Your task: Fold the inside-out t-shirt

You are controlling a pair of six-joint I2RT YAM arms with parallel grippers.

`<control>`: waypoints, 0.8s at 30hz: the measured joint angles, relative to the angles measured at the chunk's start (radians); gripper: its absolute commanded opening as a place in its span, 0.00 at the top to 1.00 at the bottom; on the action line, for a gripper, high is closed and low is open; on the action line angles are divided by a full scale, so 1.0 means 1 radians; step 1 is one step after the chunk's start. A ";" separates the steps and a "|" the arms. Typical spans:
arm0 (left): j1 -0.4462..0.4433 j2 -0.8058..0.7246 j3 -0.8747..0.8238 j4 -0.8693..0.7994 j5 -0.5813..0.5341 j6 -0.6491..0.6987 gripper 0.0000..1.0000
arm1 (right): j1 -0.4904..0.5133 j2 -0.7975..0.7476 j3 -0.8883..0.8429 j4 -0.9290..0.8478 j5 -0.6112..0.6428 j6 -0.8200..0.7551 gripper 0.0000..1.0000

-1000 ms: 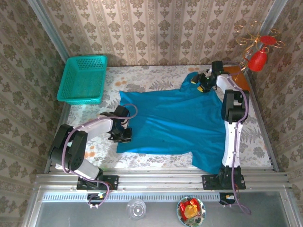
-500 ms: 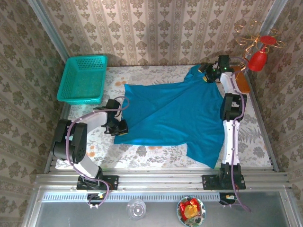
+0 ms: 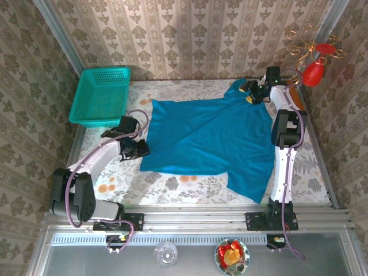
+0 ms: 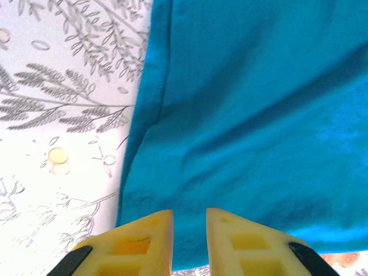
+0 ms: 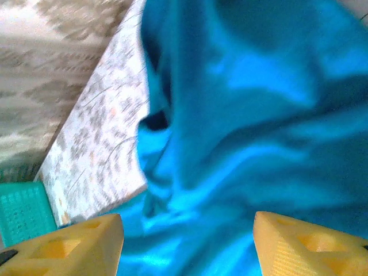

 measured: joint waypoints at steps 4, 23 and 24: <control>0.006 -0.023 -0.061 -0.023 -0.011 0.004 0.83 | 0.022 -0.196 -0.222 0.014 0.005 -0.040 0.38; 0.085 -0.084 -0.254 0.094 0.090 -0.034 0.67 | 0.038 -1.072 -1.244 -0.011 0.071 -0.129 0.37; 0.085 -0.076 -0.261 0.105 0.100 -0.037 0.67 | 0.038 -1.106 -1.263 -0.023 0.072 -0.131 0.37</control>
